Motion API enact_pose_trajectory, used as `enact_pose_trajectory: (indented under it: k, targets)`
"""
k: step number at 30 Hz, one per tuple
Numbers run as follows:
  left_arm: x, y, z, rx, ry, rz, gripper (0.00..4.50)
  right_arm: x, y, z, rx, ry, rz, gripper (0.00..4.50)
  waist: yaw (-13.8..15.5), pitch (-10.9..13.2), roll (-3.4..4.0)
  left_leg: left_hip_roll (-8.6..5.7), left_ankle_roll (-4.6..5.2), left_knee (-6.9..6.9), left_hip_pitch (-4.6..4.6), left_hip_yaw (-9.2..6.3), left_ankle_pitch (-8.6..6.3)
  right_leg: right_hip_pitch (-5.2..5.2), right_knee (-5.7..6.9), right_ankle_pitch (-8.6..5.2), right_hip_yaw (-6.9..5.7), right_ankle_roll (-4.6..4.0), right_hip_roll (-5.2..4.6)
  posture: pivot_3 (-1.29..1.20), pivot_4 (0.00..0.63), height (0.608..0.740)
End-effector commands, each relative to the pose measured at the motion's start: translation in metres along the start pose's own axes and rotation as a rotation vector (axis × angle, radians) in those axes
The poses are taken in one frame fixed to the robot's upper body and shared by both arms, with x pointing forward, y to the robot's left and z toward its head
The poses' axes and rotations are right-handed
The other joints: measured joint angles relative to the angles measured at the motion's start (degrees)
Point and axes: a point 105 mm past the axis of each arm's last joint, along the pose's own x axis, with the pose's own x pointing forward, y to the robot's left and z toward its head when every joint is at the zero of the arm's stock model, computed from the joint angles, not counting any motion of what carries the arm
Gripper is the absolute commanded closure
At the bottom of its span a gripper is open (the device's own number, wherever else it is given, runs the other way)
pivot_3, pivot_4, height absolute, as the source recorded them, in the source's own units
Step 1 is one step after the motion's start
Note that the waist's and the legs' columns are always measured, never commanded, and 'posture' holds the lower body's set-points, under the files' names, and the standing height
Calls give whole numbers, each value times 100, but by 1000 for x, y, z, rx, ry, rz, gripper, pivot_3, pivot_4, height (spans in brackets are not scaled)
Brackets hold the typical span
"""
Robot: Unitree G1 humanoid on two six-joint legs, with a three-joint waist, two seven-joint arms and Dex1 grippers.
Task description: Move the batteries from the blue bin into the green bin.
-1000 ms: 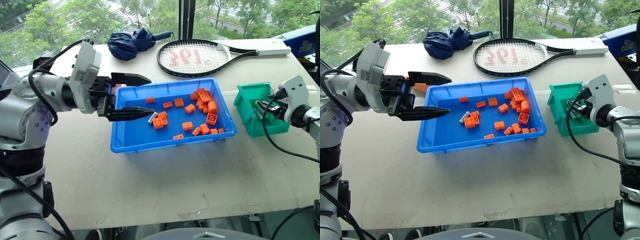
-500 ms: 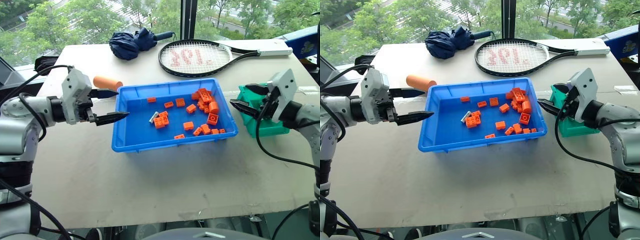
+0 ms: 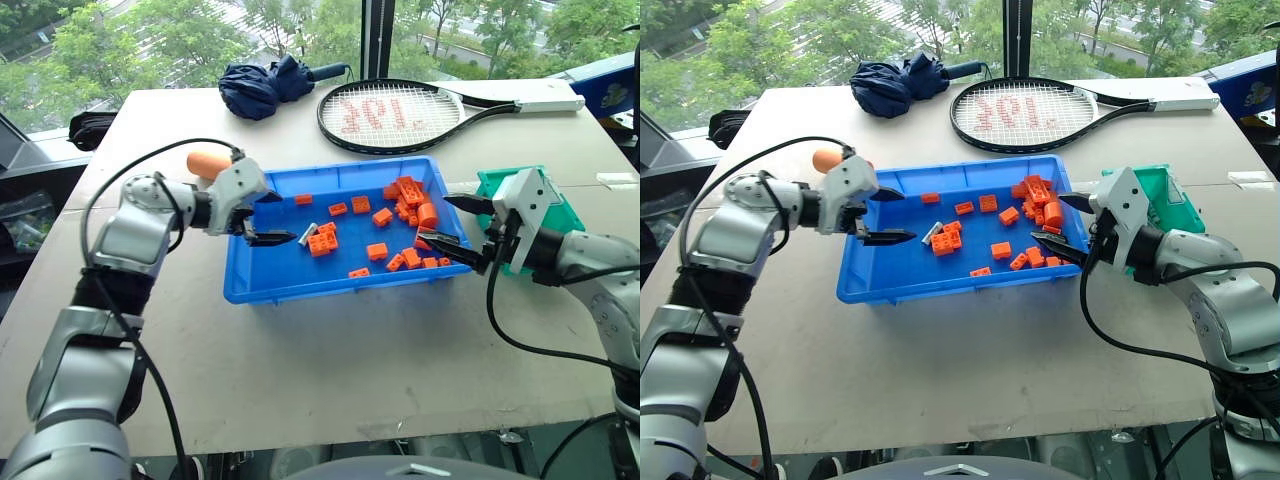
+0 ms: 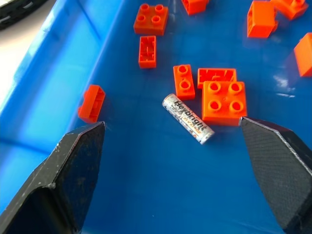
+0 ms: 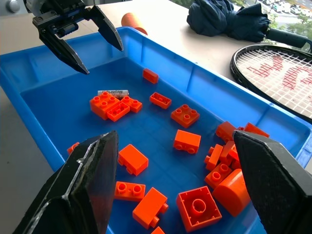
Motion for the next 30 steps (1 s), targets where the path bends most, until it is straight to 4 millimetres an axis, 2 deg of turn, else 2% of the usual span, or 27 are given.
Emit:
enact_pose_trajectory:
  k: [1, 6, 14, 20, 24, 27, 28, 29, 30]
  targets:
    - [12, 10, 5, 114, 85, -20, 0, -1, 7, 15, -43, -54, -12, 776, 0, 0, 0, -2, 1, 4, 0, 0, 0, 0, 2, 0, 0, 0, 1, 0, 150, 740]
    - [35, 4, 20, 100, 70, -122, 0, 0, 7, 16, -45, -55, -34, 776, 0, 0, 0, -6, 1, 19, -14, -11, -1, 0, 1, 0, -12, 1, 1, 0, 150, 740]
    - [34, 2, 6, 49, 188, -123, 0, -3, 8, 15, -45, -45, -56, 776, -21, 0, 0, -2, 1, 24, -25, -16, 0, -10, 2, 0, -15, 1, 2, 0, 150, 740]
    - [35, 1, 0, -2, 200, -105, 0, 1, 11, 15, -35, -50, -46, 776, -5, 0, 0, -2, 4, 34, -34, -25, -2, -10, 1, 0, -24, 1, -1, 0, 150, 740]
    - [46, -7, 9, -81, 124, -117, 1213, 1, 12, 14, -24, -46, -32, 727, 0, 0, 0, -2, 0, 36, -35, -28, 0, -10, 2, 0, -25, 1, -3, 0, 150, 740]
    - [48, -9, 9, -106, 114, -116, 2725, 1, 13, 13, -20, -44, -22, 727, -4, 0, -1, -2, -1, 39, -39, -32, 0, -10, 2, 1, -30, 1, -3, 0, 150, 740]
    - [49, -9, 7, -108, 116, -114, 2820, 1, 13, 14, -20, -46, -19, 727, -6, 0, -1, -2, -1, 39, -39, -32, 0, -10, 2, 1, -30, 1, -3, 0, 150, 740]
    - [49, -10, 6, -112, 118, -117, 3553, 1, 14, 14, -20, -47, -16, 727, -8, 0, -1, -2, -1, 39, -39, -32, 0, -10, 2, 1, -30, 1, -3, 0, 150, 740]
    - [49, -12, 4, -117, 119, -125, 3874, 1, 14, 14, -20, -47, -13, 727, -8, 0, 0, -3, 0, 39, -38, -33, 0, -10, 2, 1, -30, 1, -2, 0, 150, 740]
